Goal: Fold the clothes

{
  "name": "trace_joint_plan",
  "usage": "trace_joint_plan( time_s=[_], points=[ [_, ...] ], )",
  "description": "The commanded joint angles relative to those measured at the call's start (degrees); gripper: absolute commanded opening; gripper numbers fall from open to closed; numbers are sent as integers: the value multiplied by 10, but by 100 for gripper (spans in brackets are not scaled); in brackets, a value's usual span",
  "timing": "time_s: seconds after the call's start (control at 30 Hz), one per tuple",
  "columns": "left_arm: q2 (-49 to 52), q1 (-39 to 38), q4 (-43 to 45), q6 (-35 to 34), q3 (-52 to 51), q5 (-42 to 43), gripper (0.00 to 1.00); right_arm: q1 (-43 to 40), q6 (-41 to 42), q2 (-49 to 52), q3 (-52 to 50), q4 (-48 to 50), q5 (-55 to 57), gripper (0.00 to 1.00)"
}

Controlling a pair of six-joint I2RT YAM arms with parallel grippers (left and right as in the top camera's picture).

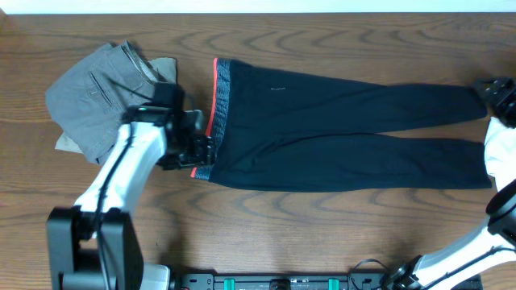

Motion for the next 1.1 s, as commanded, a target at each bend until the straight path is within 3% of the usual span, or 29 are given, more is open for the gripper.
trace_joint_plan(
  time_s=[0.0,0.43,0.67,0.87,1.07],
  points=[
    [-5,17,-23,-38,-2,-26,75,-1,1,-47,7,-11,-22,81],
    [47,17,78,-154,-108,-62,76,9,8,-53,7,-145,51,74],
    [80,17,139,-207,-118,-61,45,29,6,-53,7,-189,120,72],
    [80,18,143,-224,-118,-61,6,52,7,-53,7,-221,164,73],
    [79,27,108,-225,-99,-61,6,53,7,-53,7,-251,171,73]
  ],
)
